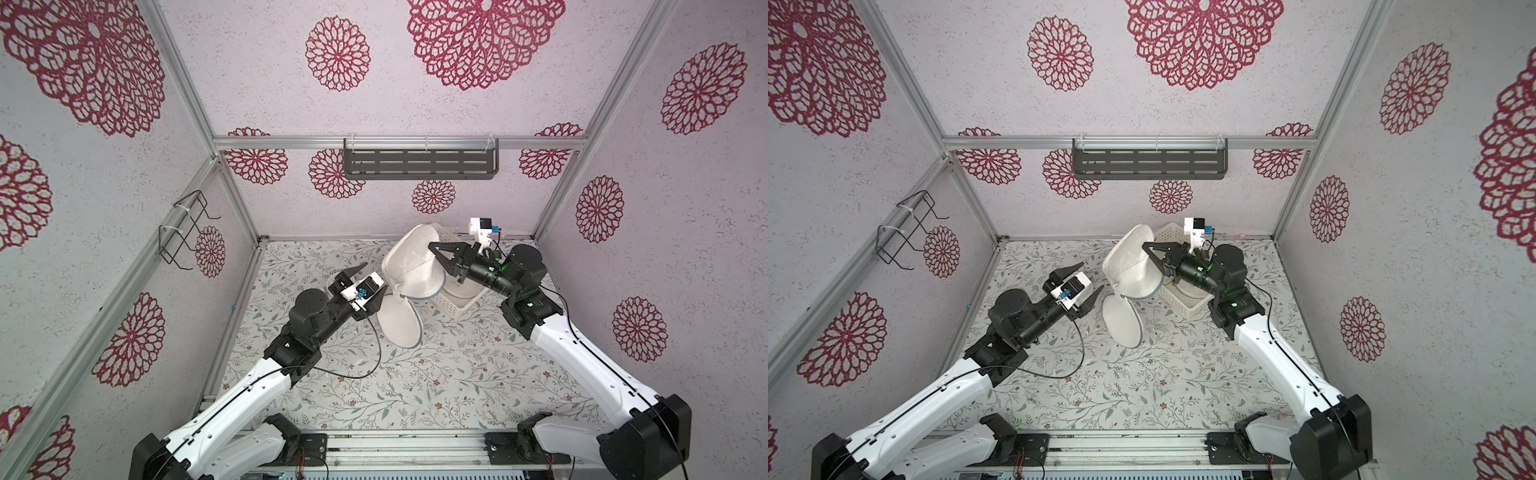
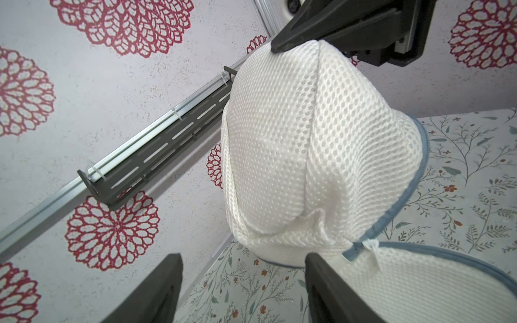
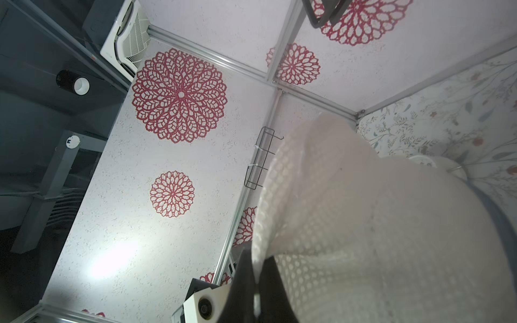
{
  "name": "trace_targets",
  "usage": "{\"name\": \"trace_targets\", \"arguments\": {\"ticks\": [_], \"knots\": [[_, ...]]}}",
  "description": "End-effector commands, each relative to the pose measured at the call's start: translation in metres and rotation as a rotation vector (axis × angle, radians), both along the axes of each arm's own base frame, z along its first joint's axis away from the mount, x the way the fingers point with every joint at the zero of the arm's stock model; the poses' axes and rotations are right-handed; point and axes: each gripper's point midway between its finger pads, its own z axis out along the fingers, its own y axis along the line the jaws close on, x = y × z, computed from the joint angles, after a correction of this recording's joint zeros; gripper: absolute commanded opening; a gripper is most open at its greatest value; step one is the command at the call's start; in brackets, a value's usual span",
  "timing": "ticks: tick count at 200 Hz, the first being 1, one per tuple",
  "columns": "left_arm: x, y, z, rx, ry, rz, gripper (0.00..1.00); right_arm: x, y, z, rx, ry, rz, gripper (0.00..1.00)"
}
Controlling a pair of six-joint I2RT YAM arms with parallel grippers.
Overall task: Turn the laundry bag inside out
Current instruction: Turn over the laundry bag.
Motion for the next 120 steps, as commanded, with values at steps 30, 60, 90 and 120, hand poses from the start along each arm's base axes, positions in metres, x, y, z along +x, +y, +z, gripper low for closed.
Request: {"name": "trace_targets", "arguments": {"ticks": [30, 60, 90, 120], "knots": [[-0.011, -0.018, 0.003, 0.129, -0.089, -0.109, 0.75, -0.017, 0.015, 0.034, 0.075, -0.045, 0.094, 0.00], [-0.009, -0.009, 0.001, 0.145, -0.095, -0.056, 0.75, -0.018, 0.015, 0.041, 0.096, -0.051, 0.099, 0.00], [-0.006, 0.006, 0.000, 0.179, -0.117, 0.024, 0.75, -0.019, 0.016, 0.044, 0.091, -0.055, 0.105, 0.00], [-0.001, 0.019, 0.002, 0.208, -0.138, 0.101, 0.72, -0.021, 0.018, 0.043, 0.088, -0.049, 0.115, 0.00]]}}
